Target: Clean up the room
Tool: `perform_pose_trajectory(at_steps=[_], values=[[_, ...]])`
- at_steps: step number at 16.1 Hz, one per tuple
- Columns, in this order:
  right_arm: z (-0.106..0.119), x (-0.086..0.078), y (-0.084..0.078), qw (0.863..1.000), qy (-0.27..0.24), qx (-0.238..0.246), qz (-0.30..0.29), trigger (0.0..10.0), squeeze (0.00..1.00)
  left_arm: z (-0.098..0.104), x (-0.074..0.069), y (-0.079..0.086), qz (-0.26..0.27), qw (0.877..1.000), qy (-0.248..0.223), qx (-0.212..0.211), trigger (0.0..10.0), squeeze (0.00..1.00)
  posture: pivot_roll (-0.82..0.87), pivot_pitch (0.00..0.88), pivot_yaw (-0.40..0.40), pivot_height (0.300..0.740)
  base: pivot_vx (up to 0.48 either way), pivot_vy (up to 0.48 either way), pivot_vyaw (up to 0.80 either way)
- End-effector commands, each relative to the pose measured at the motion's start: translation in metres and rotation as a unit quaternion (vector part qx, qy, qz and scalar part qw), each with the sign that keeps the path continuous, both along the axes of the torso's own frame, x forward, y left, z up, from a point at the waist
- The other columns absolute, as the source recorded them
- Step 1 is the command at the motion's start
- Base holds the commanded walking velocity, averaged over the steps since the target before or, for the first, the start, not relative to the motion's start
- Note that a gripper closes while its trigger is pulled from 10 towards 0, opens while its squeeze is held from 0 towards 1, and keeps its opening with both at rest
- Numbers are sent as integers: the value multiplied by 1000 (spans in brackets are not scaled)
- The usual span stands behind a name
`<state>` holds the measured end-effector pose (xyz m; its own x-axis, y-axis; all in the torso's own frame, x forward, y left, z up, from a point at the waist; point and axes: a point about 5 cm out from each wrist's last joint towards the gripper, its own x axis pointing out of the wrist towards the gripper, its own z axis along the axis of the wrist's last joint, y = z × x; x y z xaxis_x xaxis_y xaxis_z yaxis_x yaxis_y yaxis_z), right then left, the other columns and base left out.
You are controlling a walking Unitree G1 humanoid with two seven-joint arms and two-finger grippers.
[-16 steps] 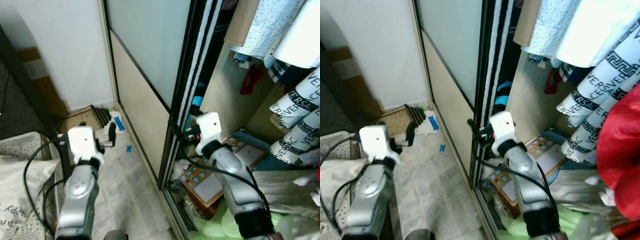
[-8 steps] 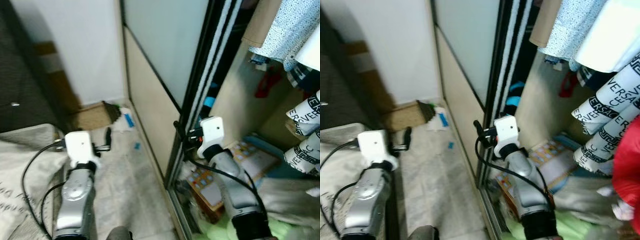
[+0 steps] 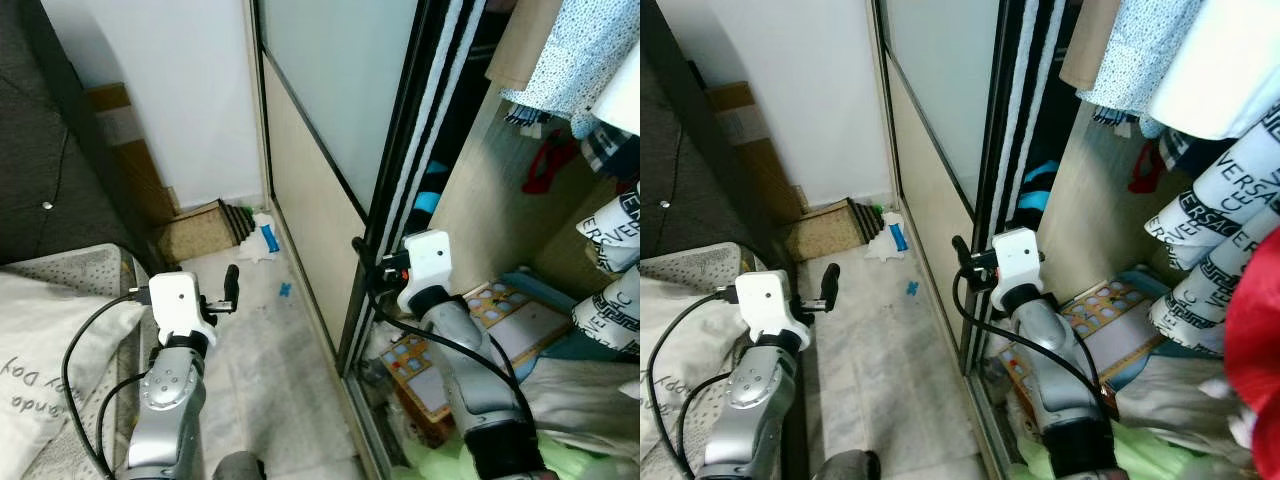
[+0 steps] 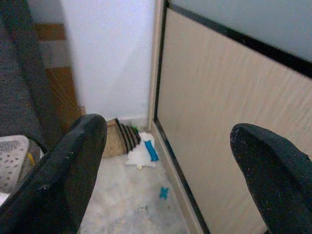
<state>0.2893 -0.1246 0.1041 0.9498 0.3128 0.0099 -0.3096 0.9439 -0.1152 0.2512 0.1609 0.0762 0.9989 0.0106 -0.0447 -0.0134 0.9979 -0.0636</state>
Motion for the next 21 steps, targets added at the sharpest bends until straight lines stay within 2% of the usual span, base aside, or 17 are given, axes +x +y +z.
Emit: perform_pose_trajectory(at_steps=[1,4,7,10,12,13,15,21], values=[[5,0,4,1000,-12,1,3,10000,0,2,0,5,3,1000,-3,8,10000,0,-11,0,-16,740,0,0,800],[5,1,4,1000,-11,3,-1,10000,0,7,3,3,-2,1000,-9,9,10000,0,-14,0,-12,740,0,0,800],[5,-1,2,1000,-10,2,-3,10000,0,5,-3,1,-9,1000,0,-17,10000,0,-11,0,-17,740,0,0,800],[5,-2,3,1000,-9,1,-1,10000,0,6,-4,2,5,1000,4,-12,10000,0,-9,0,-23,740,0,0,800],[5,-3,3,1000,-8,0,1,10000,0,6,-6,1,-10,1000,10,-19,10000,0,-10,0,-22,740,0,0,800],[5,-3,2,1000,-8,-1,1,10000,0,7,-6,2,-7,1000,5,2,10000,0,-12,0,-20,740,0,0,800],[4,-4,0,1000,-6,-3,-2,10000,0,6,-8,2,-3,1000,5,14,10000,0,-16,0,-20,740,0,0,800],[6,-4,1,1000,-7,-8,6,10000,0,9,-6,3,7,1000,3,10,10000,0,-14,0,-30,740,0,0,800]])
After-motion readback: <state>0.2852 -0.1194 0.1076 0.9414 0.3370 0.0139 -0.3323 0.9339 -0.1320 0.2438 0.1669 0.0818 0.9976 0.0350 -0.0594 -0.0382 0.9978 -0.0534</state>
